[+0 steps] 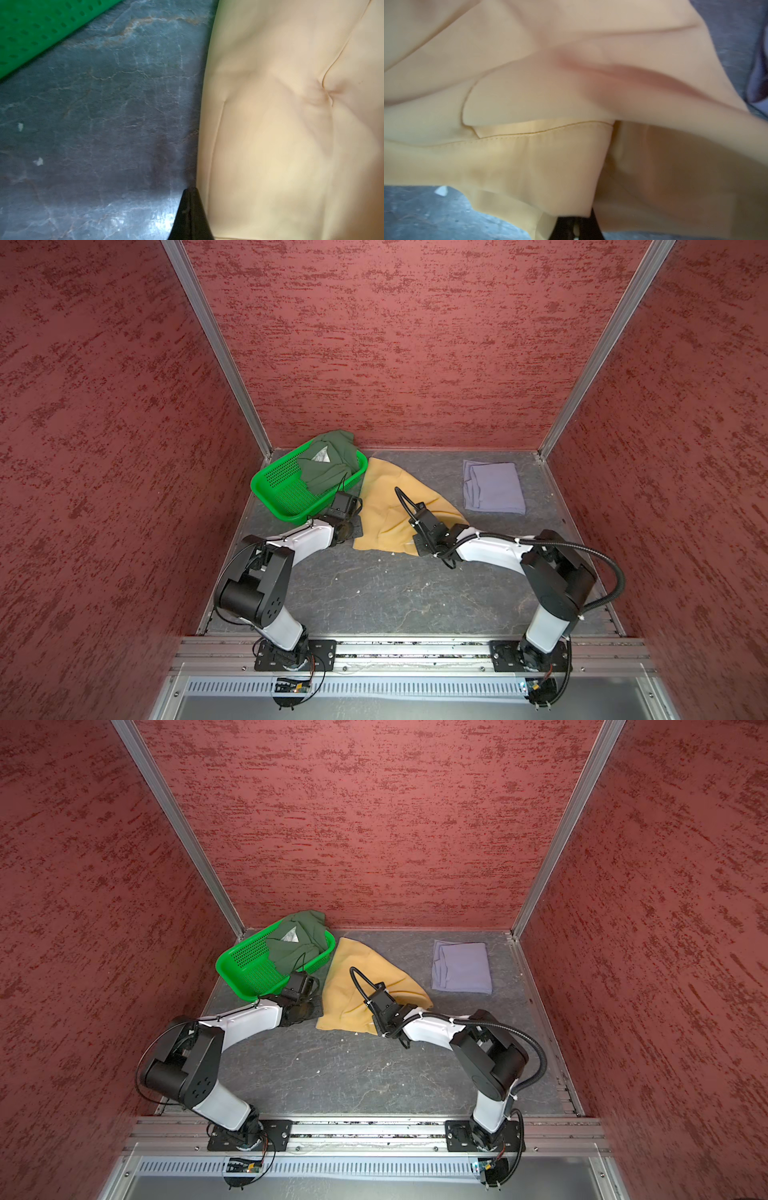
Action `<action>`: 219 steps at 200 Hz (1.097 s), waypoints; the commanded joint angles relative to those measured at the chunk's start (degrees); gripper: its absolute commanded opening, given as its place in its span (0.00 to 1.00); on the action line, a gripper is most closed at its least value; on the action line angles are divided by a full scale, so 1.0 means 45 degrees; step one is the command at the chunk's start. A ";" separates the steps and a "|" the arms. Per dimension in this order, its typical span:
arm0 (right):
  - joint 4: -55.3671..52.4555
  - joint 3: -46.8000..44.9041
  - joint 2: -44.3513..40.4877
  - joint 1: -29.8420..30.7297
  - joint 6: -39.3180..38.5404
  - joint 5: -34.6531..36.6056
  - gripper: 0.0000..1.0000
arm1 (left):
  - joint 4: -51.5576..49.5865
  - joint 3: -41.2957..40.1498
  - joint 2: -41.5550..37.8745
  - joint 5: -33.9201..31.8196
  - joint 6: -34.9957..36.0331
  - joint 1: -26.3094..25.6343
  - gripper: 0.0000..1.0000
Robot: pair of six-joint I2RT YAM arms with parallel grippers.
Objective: Fold and stack skirts
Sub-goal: Rotate the skirt at the center of the table.
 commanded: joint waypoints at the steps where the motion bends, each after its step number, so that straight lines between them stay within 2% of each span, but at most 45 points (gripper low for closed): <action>1: -0.0908 -0.0279 -0.0951 -0.0802 -0.0758 0.1136 0.00 | -0.0384 0.0100 -0.0432 -0.0069 0.0158 -0.0513 0.00; 32: -0.1283 -0.0667 -0.1538 -0.2012 -0.1277 0.1449 0.00 | -0.0413 -0.0013 -0.0820 -0.0076 0.0034 -0.1050 0.00; 50: -0.1456 -0.0794 -0.1788 -0.2533 -0.1326 0.1445 0.07 | -0.0129 -0.0151 -0.1062 -0.0124 -0.0055 -0.1198 0.00; 58: -0.1573 -0.0759 -0.1869 -0.2663 -0.1264 0.1431 0.12 | 0.0018 -0.0226 -0.1171 -0.0140 -0.0117 -0.1237 0.00; 83: -0.2022 -0.0594 -0.2264 -0.2717 -0.0906 0.0725 0.38 | 0.0198 -0.0237 -0.1361 -0.0284 -0.0059 -0.1219 0.00; 107: -0.2490 -0.0516 -0.2854 -0.2716 -0.0536 -0.0573 0.51 | 0.0164 -0.0108 -0.1399 -0.0396 0.0110 -0.1180 0.03; 138: -0.2972 -0.0580 -0.4041 -0.2549 -0.0556 -0.2294 0.52 | 0.0314 -0.0194 -0.1560 -0.0378 0.0209 -0.0971 0.06; 169: -0.1960 -0.0907 -0.4740 -0.1680 -0.1043 -0.3371 0.48 | 0.0578 -0.0358 -0.1768 -0.0319 0.0258 -0.0791 0.10; 189: -0.1056 -0.0893 -0.4464 -0.0861 -0.1210 -0.3946 0.47 | 0.0686 -0.0405 -0.1870 -0.0308 0.0306 -0.0702 0.13; 219: -0.0079 -0.0476 -0.3099 0.0148 -0.1121 -0.4470 0.47 | 0.0808 -0.0509 -0.2011 -0.0298 0.0372 -0.0577 0.19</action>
